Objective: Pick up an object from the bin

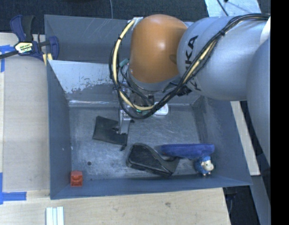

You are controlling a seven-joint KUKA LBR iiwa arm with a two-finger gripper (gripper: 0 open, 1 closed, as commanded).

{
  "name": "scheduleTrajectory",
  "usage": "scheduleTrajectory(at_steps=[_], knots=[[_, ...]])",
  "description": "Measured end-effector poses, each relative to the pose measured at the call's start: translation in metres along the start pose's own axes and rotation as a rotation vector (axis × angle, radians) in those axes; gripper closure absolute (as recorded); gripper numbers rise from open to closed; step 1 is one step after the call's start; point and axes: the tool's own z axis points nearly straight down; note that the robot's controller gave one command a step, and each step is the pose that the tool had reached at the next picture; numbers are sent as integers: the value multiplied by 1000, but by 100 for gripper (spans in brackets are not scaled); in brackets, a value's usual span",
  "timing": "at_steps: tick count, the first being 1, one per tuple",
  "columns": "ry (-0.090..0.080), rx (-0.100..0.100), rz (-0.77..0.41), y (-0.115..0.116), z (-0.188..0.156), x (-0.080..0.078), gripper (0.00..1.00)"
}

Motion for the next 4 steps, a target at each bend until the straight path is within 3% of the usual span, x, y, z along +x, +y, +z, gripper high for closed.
scheduleTrajectory(at_steps=[1, 4], knots=[[-1, 1, 175, -26, 130, -9, 0], [-7, -2, 175, -27, 129, -11, 0]])
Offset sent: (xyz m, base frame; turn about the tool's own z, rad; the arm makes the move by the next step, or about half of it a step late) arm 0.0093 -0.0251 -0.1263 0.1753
